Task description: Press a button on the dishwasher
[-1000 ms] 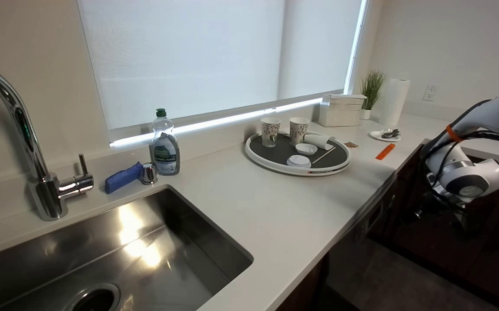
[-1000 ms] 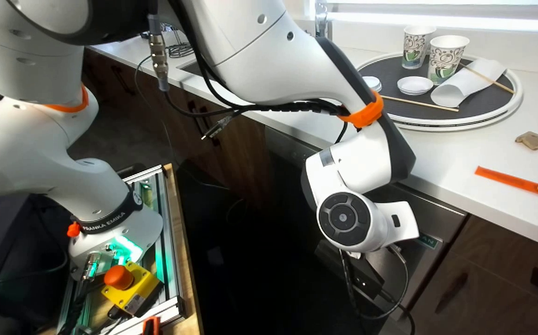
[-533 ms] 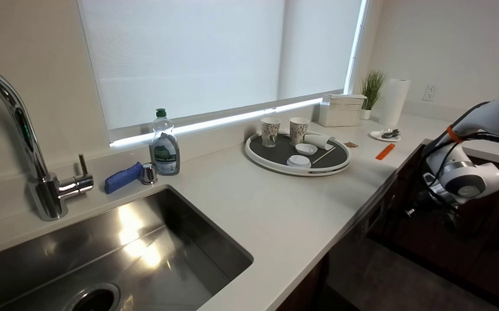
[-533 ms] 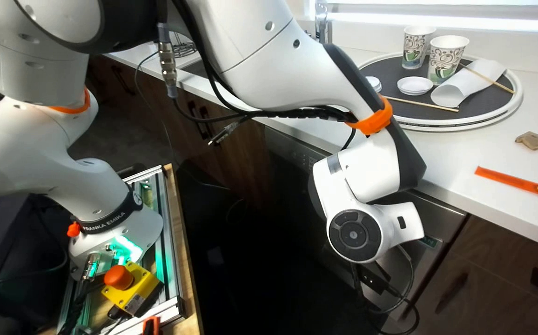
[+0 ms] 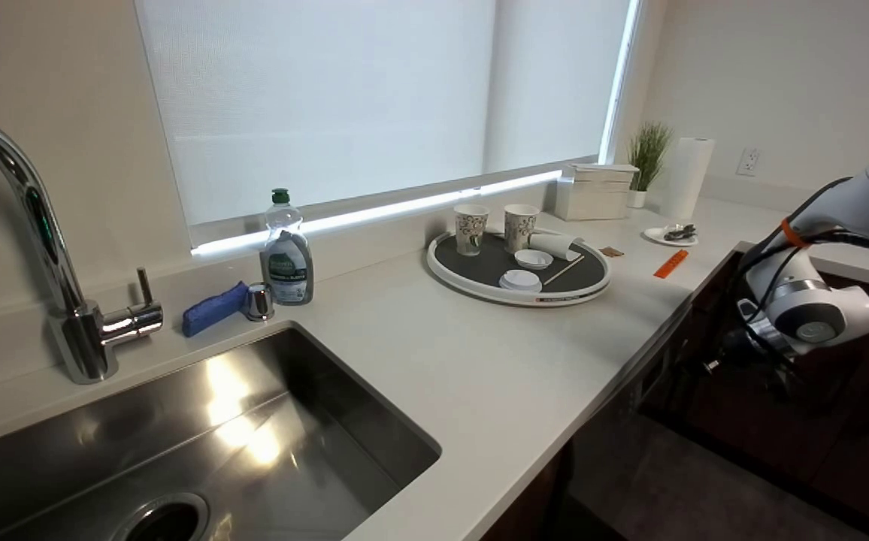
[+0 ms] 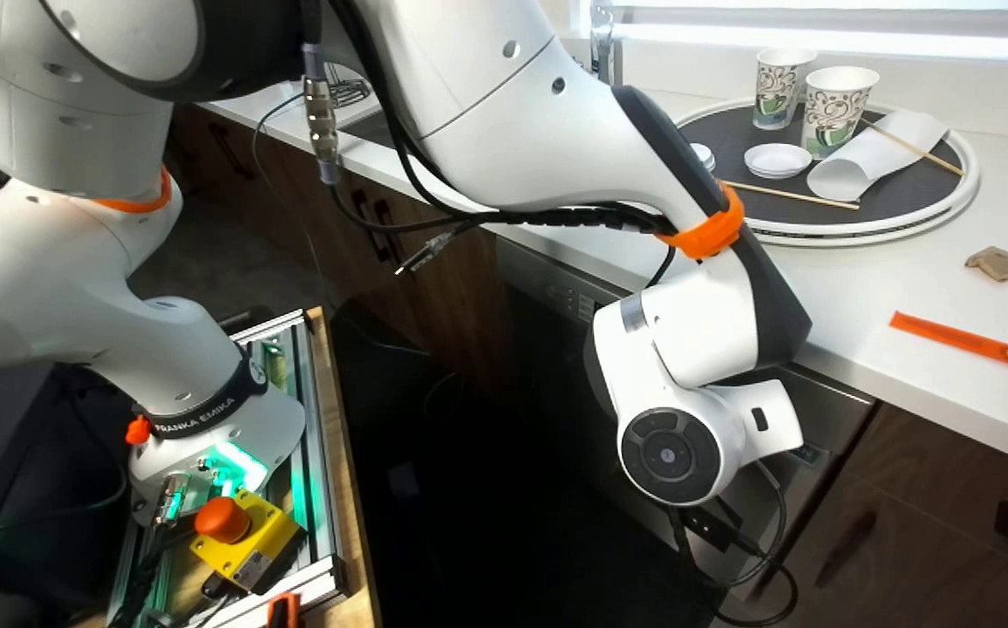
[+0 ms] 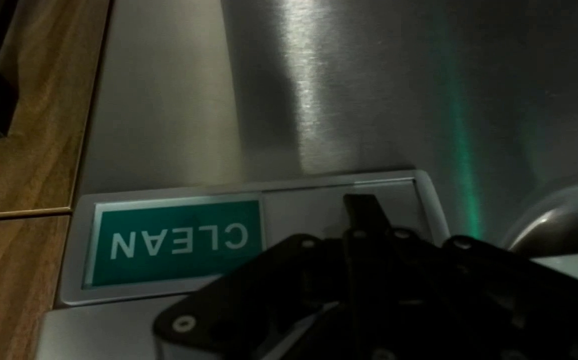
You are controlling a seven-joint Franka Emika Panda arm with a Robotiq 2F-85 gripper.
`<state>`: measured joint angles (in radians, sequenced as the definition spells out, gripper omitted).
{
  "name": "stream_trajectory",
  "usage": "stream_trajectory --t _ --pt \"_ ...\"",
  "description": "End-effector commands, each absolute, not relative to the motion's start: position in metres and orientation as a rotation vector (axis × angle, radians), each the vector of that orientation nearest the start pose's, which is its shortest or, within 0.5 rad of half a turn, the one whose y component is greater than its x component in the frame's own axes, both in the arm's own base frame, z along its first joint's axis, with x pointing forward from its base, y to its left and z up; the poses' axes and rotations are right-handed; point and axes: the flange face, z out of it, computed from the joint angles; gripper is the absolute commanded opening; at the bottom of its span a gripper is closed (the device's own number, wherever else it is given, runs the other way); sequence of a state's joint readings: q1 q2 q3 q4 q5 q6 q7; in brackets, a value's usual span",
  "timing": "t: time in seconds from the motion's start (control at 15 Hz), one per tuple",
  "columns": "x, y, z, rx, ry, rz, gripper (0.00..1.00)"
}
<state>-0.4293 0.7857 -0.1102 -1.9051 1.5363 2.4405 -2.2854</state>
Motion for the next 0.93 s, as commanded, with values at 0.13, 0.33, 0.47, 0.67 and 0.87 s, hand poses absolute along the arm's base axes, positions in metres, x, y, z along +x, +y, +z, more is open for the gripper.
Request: stream_trajectory --t 0.13,0.33,0.47,0.67,0.87 --pt "0.510 -0.307 0.052 -2.646 -0.563 -1.023 0.00" --pt "0.511 -0.318 0.050 -2.664 -0.526 -1.042 0.00" --pt "0.513 -0.327 0.053 -2.677 -0.502 -1.067 0.00" --pt "0.516 -0.338 0.059 -2.694 -0.476 -1.104 0.00" --pt "0.519 -0.346 0.061 -2.712 -0.453 -1.124 0.00"
